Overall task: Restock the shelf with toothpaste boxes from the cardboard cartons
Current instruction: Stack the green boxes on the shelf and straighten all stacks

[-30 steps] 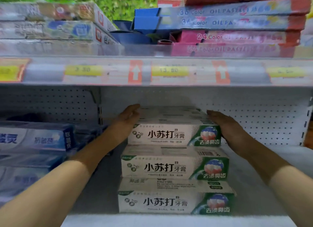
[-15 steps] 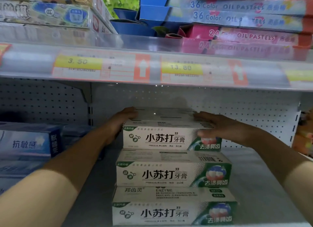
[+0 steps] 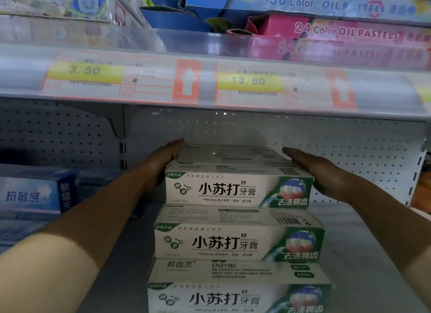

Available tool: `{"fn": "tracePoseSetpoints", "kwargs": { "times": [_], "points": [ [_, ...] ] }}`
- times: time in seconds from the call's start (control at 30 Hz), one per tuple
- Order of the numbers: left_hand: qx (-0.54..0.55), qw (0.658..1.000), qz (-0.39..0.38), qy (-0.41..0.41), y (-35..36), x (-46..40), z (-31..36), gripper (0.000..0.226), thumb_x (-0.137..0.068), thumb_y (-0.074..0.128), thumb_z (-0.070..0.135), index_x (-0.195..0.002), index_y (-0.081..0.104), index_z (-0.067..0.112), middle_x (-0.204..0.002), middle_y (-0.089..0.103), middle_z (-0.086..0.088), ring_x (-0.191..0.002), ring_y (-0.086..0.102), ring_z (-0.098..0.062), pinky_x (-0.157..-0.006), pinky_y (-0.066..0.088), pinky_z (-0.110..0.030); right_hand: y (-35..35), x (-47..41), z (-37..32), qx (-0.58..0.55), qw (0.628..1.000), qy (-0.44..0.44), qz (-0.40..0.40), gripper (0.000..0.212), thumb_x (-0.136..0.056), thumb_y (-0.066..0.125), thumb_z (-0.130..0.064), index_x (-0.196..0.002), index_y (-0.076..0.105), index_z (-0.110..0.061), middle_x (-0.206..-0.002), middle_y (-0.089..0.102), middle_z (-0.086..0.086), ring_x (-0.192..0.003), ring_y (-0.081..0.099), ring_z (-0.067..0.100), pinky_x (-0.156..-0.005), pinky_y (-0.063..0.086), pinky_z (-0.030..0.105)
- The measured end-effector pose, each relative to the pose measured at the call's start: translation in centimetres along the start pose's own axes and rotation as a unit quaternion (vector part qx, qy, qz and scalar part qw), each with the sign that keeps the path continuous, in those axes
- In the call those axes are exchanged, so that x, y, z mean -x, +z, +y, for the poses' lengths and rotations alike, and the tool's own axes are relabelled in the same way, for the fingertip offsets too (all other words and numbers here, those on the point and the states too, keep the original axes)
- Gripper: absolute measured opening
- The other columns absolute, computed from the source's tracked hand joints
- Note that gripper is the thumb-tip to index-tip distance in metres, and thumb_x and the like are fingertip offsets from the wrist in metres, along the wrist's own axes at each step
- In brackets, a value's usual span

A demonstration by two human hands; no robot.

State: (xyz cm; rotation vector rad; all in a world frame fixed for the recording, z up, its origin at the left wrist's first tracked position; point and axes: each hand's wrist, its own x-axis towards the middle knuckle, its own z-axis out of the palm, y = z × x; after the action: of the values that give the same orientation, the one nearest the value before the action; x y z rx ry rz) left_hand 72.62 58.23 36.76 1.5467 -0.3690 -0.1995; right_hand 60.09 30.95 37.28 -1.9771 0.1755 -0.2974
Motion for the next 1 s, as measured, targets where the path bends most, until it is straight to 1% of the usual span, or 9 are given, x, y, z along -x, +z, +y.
{"fn": "tracePoseSetpoints", "kwargs": {
  "times": [0.1, 0.27, 0.37, 0.43, 0.5, 0.57, 0.7, 0.87, 1.0],
  "points": [
    [0.010, 1.000, 0.002, -0.018, 0.5, -0.5, 0.3, 0.031, -0.097, 0.045, 0.038, -0.092, 0.057, 0.011, -0.071, 0.064, -0.008, -0.043, 0.062, -0.011, -0.041, 0.046, -0.014, 0.2, -1.0, 0.0, -0.008, 1.000, 0.030, 0.003, 0.029, -0.094, 0.048, -0.039, -0.094, 0.060, -0.013, -0.065, 0.072, 0.001, -0.052, 0.066, 0.011, -0.072, 0.049, 0.026],
    [-0.017, 0.999, 0.026, -0.008, 0.0, -2.1, 0.3, 0.025, -0.097, 0.047, 0.037, -0.080, 0.053, 0.020, -0.046, 0.062, 0.004, -0.036, 0.058, -0.007, -0.035, 0.042, -0.012, -0.6, -1.4, -1.0, -0.006, 0.998, 0.022, -0.053, 0.037, -0.096, 0.043, -0.018, -0.132, 0.043, -0.029, -0.115, 0.061, 0.002, -0.076, 0.064, 0.014, -0.053, 0.051, 0.017],
    [-0.035, 0.999, 0.004, -0.006, -0.2, -2.5, -0.1, 0.025, -0.098, 0.046, 0.031, -0.117, 0.056, 0.019, -0.078, 0.065, 0.008, -0.052, 0.062, -0.006, -0.040, 0.043, -0.009, -1.2, -1.0, -1.1, -0.006, 0.994, -0.032, -0.101, 0.034, -0.089, 0.057, -0.034, -0.122, 0.052, -0.027, -0.121, 0.063, 0.002, -0.092, 0.066, 0.015, -0.072, 0.053, 0.023],
    [-0.026, 1.000, -0.006, -0.013, -0.1, -2.8, -0.2, 0.043, -0.098, 0.045, 0.026, -0.140, 0.039, 0.019, -0.103, 0.053, 0.003, -0.068, 0.057, -0.010, -0.043, 0.045, -0.009, -1.6, -0.5, -1.3, 0.014, 0.985, -0.061, -0.158, 0.070, -0.058, 0.077, -0.059, -0.117, 0.054, -0.031, -0.118, 0.066, -0.008, -0.102, 0.065, 0.012, -0.079, 0.054, 0.024],
    [-0.016, 1.000, -0.005, -0.016, 0.3, -2.8, -0.1, 0.046, -0.099, 0.044, 0.022, -0.143, 0.035, 0.015, -0.107, 0.054, 0.001, -0.068, 0.057, -0.011, -0.042, 0.045, -0.010, -1.6, -0.1, -1.5, 0.055, 0.975, -0.055, -0.208, 0.107, -0.032, 0.085, -0.063, -0.127, 0.047, -0.031, -0.118, 0.064, -0.016, -0.106, 0.063, 0.009, -0.078, 0.053, 0.020],
    [-0.017, 1.000, 0.002, -0.019, 0.6, -2.9, 0.1, 0.045, -0.099, 0.042, 0.018, -0.143, 0.034, 0.012, -0.112, 0.057, -0.001, -0.053, 0.062, -0.004, -0.040, 0.043, -0.009, -1.5, -0.2, -1.6, 0.084, 0.969, -0.048, -0.228, 0.125, -0.024, 0.089, -0.058, -0.136, 0.038, -0.032, -0.128, 0.055, -0.013, -0.109, 0.061, 0.008, -0.079, 0.052, 0.019],
    [-0.047, 0.999, 0.013, 0.006, 0.7, -3.5, 0.2, 0.048, -0.098, 0.043, 0.014, -0.145, 0.032, 0.012, -0.143, 0.041, -0.007, -0.039, 0.054, 0.011, -0.041, 0.039, -0.004, -1.2, -0.4, -1.9, 0.065, 0.973, -0.049, -0.217, 0.111, -0.021, 0.093, -0.048, -0.121, 0.048, -0.035, -0.125, 0.055, -0.007, -0.100, 0.066, 0.013, -0.072, 0.054, 0.022],
    [-0.057, 0.998, 0.011, 0.009, 0.7, -3.4, 0.5, 0.041, -0.097, 0.046, 0.013, -0.138, 0.042, 0.011, -0.128, 0.052, -0.003, -0.035, 0.051, 0.010, -0.038, 0.038, -0.005, -1.0, -0.2, -2.1, 0.047, 0.979, -0.026, -0.197, 0.110, -0.018, 0.094, -0.043, -0.118, 0.050, -0.034, -0.117, 0.060, -0.006, -0.096, 0.068, 0.017, -0.069, 0.056, 0.024],
    [0.013, 0.999, -0.027, -0.015, 0.5, -1.7, 0.7, 0.014, -0.098, 0.045, 0.022, -0.089, 0.054, 0.016, -0.074, 0.058, -0.001, -0.036, 0.057, -0.001, -0.037, 0.043, -0.010, 0.2, 1.4, -2.9, 0.156, 0.979, -0.027, -0.125, 0.115, -0.038, 0.080, -0.068, -0.139, 0.034, -0.039, -0.149, 0.031, -0.010, -0.123, 0.048, 0.007, -0.090, 0.046, 0.022]
  ]
}}
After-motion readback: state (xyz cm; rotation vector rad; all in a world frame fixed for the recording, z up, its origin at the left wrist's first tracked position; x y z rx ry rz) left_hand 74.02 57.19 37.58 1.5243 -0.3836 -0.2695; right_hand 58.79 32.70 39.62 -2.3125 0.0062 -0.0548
